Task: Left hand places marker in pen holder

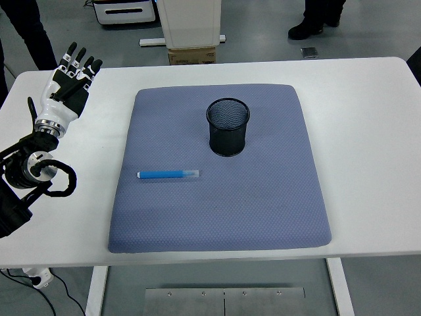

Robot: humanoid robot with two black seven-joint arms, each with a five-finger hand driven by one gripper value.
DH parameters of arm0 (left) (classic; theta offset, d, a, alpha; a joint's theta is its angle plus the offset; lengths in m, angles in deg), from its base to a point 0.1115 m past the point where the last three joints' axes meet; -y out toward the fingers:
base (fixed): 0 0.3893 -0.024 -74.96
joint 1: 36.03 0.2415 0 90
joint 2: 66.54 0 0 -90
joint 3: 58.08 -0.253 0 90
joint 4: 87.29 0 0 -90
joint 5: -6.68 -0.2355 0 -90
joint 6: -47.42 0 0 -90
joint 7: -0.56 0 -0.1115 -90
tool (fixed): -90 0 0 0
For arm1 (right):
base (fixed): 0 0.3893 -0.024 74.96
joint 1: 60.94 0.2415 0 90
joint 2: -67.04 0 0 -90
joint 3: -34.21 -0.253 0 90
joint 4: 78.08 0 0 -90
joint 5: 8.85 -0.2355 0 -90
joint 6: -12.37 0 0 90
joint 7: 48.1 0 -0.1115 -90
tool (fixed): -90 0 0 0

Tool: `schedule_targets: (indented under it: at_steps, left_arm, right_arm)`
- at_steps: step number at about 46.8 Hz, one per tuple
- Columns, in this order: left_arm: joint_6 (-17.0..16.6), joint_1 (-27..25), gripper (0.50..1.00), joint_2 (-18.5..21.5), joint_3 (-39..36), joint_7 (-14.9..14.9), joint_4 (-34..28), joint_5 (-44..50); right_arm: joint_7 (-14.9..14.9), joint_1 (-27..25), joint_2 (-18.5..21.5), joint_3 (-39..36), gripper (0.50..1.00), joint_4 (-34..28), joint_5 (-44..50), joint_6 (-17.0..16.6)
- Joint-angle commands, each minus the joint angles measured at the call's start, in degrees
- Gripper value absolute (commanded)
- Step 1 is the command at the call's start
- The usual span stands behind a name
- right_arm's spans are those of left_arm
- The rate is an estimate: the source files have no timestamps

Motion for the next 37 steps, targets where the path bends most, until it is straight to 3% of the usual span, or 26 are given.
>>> schedule_targets:
  at_steps: [1,6,8,16,25,26,37]
  left_arm:
    - [-0.03,-0.86,1.0,2.04,-0.14,0.12,-1.88,-0.42]
    - [0.15,-3.5,1.0,4.77,-2.78,1.43,-3.73,-0.6]
    - [0.15,-6.92,1.0,7.31,-7.86,3.98,-5.57,-0.6]
    - [0.15,-14.39,1.0,12.15,-19.46,5.04,-10.32,-0.6]
    - [0.5,-24.06,1.0,12.77,-37.76,6.44,-12.78,-0.69]
    - [0.5,-26.94,1.0,12.68,-43.42,6.44,-13.83,-0.69]
    - [0.5,-35.75,1.0,12.59,-57.7,6.53,-20.16,-10.25]
  right_arm:
    - [0.0,0.0,0.0,0.0,1.0,0.0,0.0,0.01]
    - [0.0,0.0,0.0,0.0,1.0,0.0,0.0,0.01]
    - [0.0,0.0,0.0,0.0,1.0,0.0,0.0,0.01]
    - [0.0,0.0,0.0,-0.09,1.0,0.0,0.0,0.01]
    - [0.0,0.0,0.0,0.0,1.0,-0.09,0.0,0.01]
    - [0.0,0.0,0.0,0.0,1.0,0.0,0.0,0.01]
    - [0.0,0.0,0.0,0.0,1.0,0.0,0.0,0.01]
